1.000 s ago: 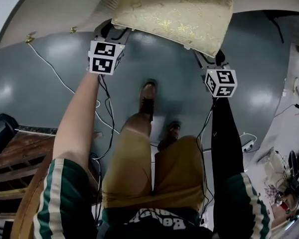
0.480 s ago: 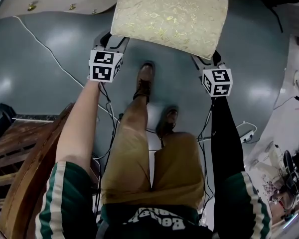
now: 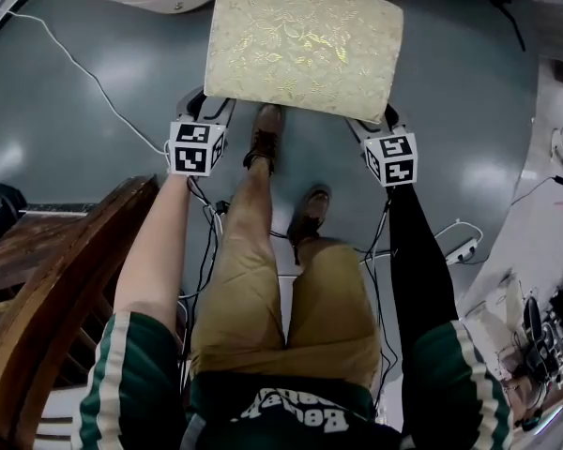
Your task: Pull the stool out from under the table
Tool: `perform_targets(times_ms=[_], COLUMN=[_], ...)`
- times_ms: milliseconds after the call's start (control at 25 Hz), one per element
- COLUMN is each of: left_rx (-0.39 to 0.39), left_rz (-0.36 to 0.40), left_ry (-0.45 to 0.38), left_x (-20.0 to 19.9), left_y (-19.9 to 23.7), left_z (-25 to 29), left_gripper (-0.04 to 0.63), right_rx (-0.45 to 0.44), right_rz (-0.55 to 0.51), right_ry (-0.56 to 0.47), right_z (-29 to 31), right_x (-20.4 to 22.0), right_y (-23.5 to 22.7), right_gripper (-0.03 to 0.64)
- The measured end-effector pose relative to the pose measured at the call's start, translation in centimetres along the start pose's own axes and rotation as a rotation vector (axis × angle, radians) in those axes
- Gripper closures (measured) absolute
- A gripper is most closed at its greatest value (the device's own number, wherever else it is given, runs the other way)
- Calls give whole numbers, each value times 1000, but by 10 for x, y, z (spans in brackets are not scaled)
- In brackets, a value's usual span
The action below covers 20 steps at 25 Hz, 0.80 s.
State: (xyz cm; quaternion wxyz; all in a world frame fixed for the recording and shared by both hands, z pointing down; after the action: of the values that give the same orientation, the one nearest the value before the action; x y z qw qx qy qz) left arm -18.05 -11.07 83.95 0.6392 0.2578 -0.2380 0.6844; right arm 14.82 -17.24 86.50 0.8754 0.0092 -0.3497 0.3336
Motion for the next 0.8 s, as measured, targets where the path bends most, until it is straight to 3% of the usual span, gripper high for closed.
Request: perform_targets(times_ms=[200, 600, 800], left_rx=[-5, -38, -131], left_rz=[-34, -89, -63], left_ry=[42, 132, 157], left_x=[44, 86, 103], left_y=[-15, -38, -39], left_z=[-36, -73, -95], left_gripper=[361, 402, 396], right_rx=[-7, -38, 71], right_rz=[-10, -49, -40], right_ry=[29, 93, 108], right_z=[-17, -38, -53], right_x=[34, 65, 75], right_y=[32, 55, 69], right_gripper=[267, 267, 227])
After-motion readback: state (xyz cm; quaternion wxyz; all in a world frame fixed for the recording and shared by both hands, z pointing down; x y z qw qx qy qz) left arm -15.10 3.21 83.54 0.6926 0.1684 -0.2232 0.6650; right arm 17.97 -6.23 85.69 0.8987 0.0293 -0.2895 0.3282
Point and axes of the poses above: the fingertips, and each gripper's own axes: z forward along the fingers, y to its left, x out of its underside, the point moved 5 cm from there along -z, backward along the fingers, and after that the axes turned 8 degrees about -x, right-handed, at the moved point
